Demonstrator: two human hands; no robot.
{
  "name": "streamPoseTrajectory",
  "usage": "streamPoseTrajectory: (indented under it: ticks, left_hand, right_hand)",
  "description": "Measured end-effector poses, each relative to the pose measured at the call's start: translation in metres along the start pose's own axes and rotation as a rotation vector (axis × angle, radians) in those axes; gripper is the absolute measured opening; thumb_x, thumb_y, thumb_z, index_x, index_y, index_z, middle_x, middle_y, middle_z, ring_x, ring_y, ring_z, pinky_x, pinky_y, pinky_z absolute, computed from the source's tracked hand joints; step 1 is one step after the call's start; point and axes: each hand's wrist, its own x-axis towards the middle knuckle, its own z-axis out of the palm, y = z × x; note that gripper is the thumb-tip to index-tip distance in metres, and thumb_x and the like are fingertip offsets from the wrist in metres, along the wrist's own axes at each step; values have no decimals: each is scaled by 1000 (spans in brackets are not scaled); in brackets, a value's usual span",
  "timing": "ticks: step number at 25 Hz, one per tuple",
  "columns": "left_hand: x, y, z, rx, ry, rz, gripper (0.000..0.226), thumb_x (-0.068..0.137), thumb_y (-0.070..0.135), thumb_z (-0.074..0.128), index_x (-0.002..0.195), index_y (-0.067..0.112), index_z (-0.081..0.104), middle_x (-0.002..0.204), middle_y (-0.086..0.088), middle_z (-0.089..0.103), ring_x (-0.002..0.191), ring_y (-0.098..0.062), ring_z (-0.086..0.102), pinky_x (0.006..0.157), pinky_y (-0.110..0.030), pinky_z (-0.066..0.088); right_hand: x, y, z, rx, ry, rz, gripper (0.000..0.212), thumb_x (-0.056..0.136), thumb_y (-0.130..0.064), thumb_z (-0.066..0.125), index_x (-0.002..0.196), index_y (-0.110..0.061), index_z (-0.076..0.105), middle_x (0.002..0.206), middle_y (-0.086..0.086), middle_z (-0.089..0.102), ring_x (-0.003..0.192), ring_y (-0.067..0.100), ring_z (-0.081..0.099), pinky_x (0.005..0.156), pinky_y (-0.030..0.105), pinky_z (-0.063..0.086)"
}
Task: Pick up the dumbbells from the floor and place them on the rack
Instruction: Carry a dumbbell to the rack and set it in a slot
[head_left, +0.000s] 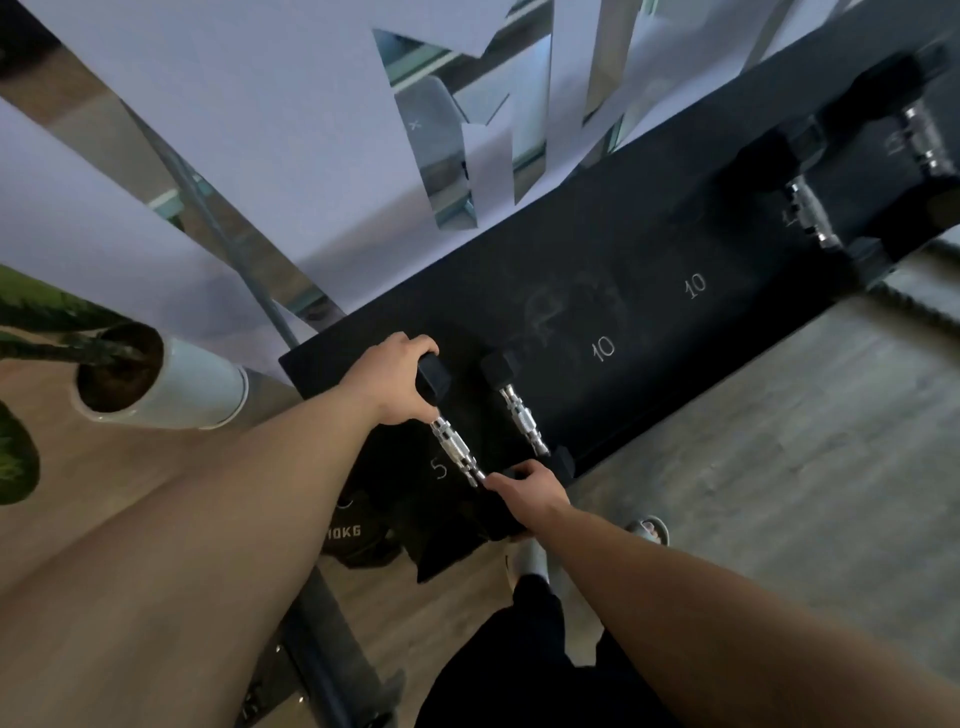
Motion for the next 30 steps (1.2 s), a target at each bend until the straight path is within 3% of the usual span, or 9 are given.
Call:
streamPoseTrajectory:
  ticks: [7,14,19,22,25,28,30]
  left_hand:
    - [29,75,-47,17,65,90,88,61,46,92,138,33,50,129,-2,54,111,-28,59,88,-40,54]
    - [102,169,-58,50,81,142,85,65,44,92,137,31,50,125,-2,53,105,-26,59,84,-38,54]
    - [152,234,-62,45,76,131,83,66,42,92,136,31,49,122,1,51,105,-26,59,86,-43,56]
    - [179,270,-63,25,80,121,81,66,41,91,135,32,49,117,2,48,106,-28,58,88,-46,56]
    - [200,297,-63,22,75,105,81,67,39,92,135,32,48,119,1,48,108,-27,57,89,-45,56]
    - [218,315,-63,22,63,93,82,68,39,91,137,32,48,126,-2,51,110,-28,57,90,-45,56]
    - [230,325,-62,18,57,92,83,68,39,91,138,32,48,128,-3,52,111,-27,58,91,-44,56]
  right_hand:
    - [-13,-34,-76,-31,165,-93,39,77,-47,79,103,-22,66,90,-6,67,74,8,64,51,22,49]
    - [25,-49,-175,-5,217,-88,44,77,-49,78,113,-26,66,103,-2,70,74,8,63,41,17,42]
    - [56,-57,-252,-37,239,-96,57,76,-52,77,124,-23,66,103,-4,67,91,16,63,55,23,44]
    - [77,-62,-295,-13,249,-72,52,73,-51,78,117,-25,66,104,-3,69,85,14,65,63,27,55]
    - [90,-67,-329,-23,239,-61,54,71,-51,78,117,-26,66,95,-7,66,75,7,63,54,25,53]
    - [99,-71,-350,-19,226,-50,57,70,-51,77,120,-26,65,96,-6,67,84,16,70,71,36,64]
    - [106,-72,-363,-16,217,-43,57,72,-51,78,121,-25,65,96,-6,66,86,17,70,74,38,65]
